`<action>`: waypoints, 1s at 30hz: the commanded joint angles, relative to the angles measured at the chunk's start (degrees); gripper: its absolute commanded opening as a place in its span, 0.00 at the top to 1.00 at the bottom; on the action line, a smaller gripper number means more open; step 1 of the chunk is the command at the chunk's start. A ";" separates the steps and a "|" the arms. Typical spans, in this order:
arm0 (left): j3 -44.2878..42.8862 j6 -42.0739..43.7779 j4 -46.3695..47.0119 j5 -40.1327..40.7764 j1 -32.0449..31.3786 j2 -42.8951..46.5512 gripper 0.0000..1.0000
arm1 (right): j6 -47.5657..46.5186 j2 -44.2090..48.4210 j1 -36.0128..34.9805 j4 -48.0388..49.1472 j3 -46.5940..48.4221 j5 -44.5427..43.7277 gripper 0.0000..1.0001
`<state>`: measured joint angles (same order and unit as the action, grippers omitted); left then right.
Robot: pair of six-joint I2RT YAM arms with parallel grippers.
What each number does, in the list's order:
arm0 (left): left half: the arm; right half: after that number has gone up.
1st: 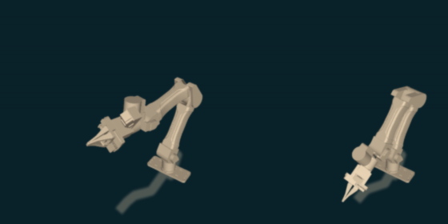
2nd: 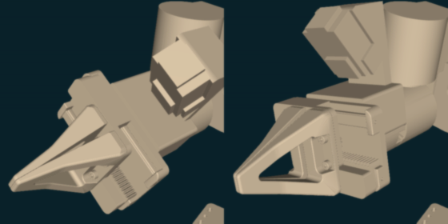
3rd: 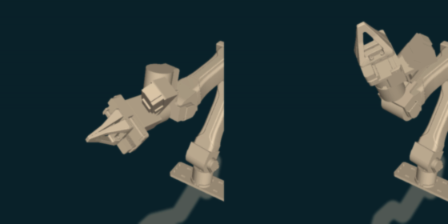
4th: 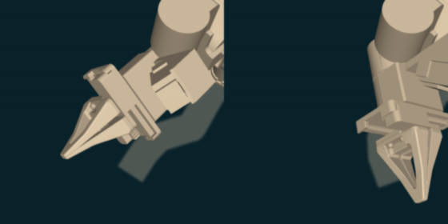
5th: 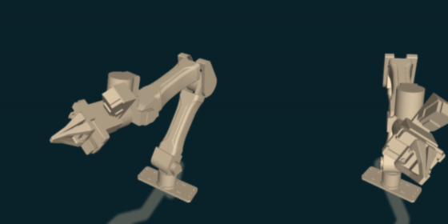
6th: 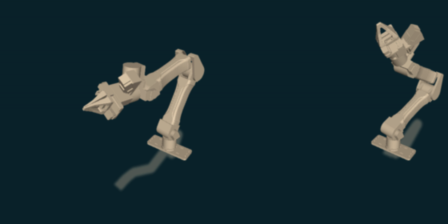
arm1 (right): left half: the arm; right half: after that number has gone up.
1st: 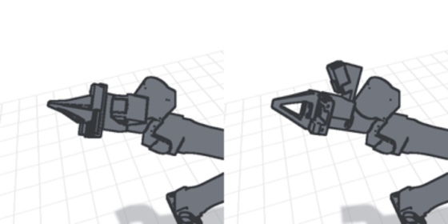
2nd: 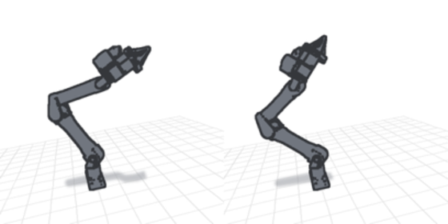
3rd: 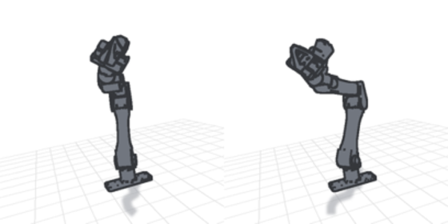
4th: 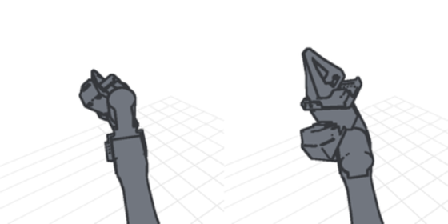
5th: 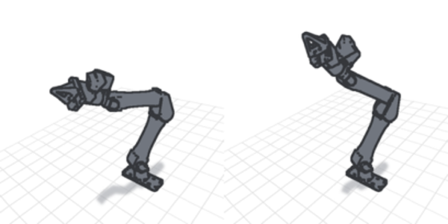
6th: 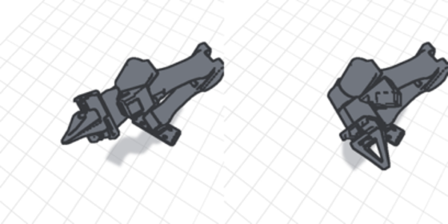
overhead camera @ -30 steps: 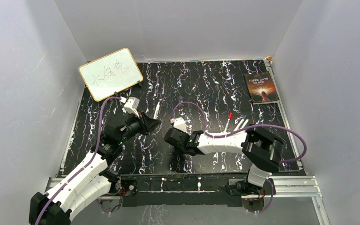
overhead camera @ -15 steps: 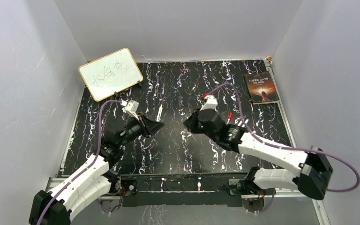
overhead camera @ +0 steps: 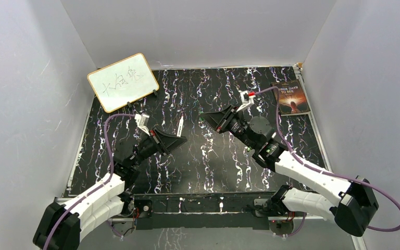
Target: Insert the pens into the pen caps
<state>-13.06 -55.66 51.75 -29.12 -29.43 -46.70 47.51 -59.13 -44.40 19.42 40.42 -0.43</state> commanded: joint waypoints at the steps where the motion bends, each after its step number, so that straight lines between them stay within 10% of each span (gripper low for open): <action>1: 0.56 -6.39 13.06 -2.60 -0.26 -0.44 1.00 | 2.85 0.75 0.97 19.63 -2.69 8.11 1.00; 30: -6.28 -2.75 12.64 -2.17 -10.38 -5.58 1.00 | 0.10 -0.19 2.30 25.12 -2.15 12.20 1.00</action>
<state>-17.15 -59.18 61.32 -31.11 -39.51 -53.36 49.12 -60.95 -42.26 41.87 37.60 11.94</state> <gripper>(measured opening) 0.133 0.109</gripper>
